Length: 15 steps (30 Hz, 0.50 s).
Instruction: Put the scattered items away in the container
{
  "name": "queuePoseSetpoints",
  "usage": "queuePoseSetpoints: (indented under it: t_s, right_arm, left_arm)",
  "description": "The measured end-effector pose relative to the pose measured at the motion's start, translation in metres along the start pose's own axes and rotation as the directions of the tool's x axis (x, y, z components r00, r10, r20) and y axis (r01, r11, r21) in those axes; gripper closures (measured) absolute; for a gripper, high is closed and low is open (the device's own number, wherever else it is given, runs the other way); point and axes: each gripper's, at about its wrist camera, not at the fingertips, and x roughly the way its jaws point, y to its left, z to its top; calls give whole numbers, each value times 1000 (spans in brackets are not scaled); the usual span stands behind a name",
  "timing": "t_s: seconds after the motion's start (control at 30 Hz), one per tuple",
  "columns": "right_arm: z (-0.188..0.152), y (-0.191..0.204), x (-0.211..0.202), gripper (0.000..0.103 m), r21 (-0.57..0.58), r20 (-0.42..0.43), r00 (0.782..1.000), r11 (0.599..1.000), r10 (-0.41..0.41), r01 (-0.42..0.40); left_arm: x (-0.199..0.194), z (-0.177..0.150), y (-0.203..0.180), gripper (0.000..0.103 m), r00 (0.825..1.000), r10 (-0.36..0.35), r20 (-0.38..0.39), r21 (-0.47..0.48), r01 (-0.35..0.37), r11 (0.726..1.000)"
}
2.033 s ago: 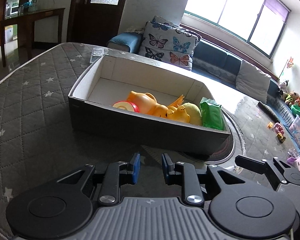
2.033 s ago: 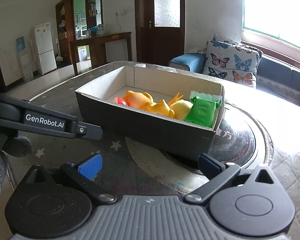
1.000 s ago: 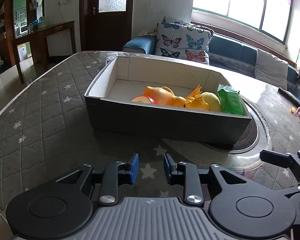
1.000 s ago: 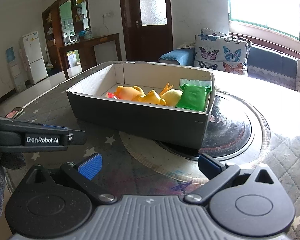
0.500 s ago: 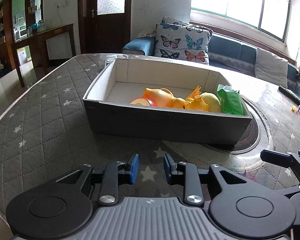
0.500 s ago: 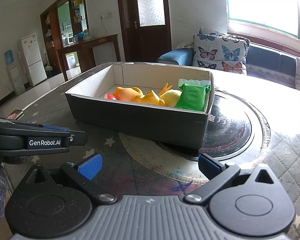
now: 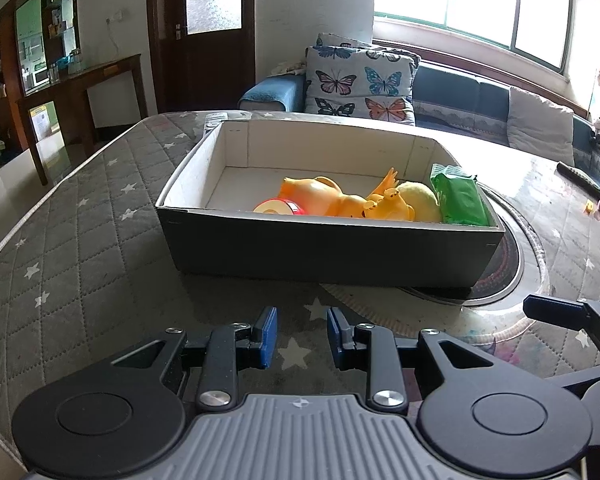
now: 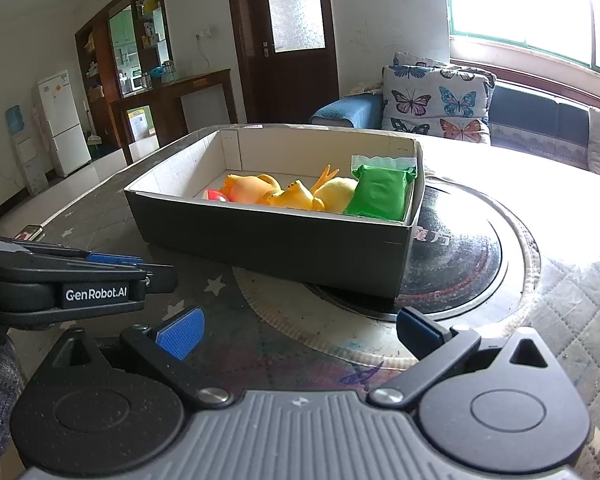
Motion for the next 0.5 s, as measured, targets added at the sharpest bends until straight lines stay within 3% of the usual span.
queuePoseSetpoints:
  t_s: [0.5]
  right_arm:
    - [5,0,12,0,5,-26,1000,1000,-3,3]
  left_arm:
    - [10,11,0,73,1000,11,-8,10,-11,1000]
